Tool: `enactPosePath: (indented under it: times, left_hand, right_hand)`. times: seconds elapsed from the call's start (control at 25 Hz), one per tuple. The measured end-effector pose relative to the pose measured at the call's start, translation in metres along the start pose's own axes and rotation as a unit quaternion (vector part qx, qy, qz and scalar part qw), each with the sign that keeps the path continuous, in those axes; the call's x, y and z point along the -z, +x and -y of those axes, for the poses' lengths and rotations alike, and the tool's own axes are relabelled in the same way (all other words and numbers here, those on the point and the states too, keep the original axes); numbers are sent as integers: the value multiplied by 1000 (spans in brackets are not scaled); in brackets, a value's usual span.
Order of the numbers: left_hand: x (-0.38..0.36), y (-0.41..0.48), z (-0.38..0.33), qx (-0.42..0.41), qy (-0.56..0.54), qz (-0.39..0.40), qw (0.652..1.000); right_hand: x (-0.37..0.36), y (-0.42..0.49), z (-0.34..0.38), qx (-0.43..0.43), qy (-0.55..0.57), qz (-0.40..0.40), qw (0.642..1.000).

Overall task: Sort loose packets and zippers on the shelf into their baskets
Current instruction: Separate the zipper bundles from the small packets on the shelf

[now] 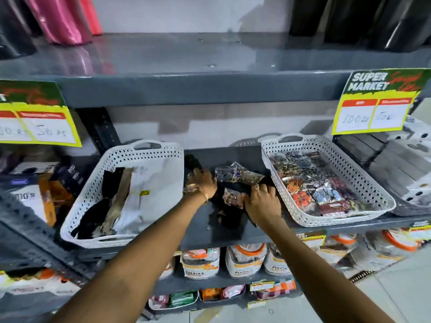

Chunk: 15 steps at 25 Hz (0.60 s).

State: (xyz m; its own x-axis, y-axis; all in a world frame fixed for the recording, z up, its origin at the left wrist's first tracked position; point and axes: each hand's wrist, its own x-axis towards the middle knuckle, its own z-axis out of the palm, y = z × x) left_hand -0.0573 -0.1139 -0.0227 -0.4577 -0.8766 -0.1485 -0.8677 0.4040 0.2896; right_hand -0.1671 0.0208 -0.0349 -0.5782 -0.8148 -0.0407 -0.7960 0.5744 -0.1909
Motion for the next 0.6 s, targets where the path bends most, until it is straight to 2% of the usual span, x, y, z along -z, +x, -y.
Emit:
enactPosePath:
  times: [0.16,0.28,0.4,0.6]
  left_hand:
    - [7,20,-5,24,-31,21,999]
    - [11,35,-4,58,-124,26,990]
    - [13,39,-6,117,-280,47,952]
    - [10,45,-5,103,-376,16,921]
  right_hand:
    - [2,16,4,-64,4,5,998]
    - [6,31,5,-96,22,14,995]
    - [2,41,1,-136,139,10,981]
    - [11,54,-4,-151,325,-43,932]
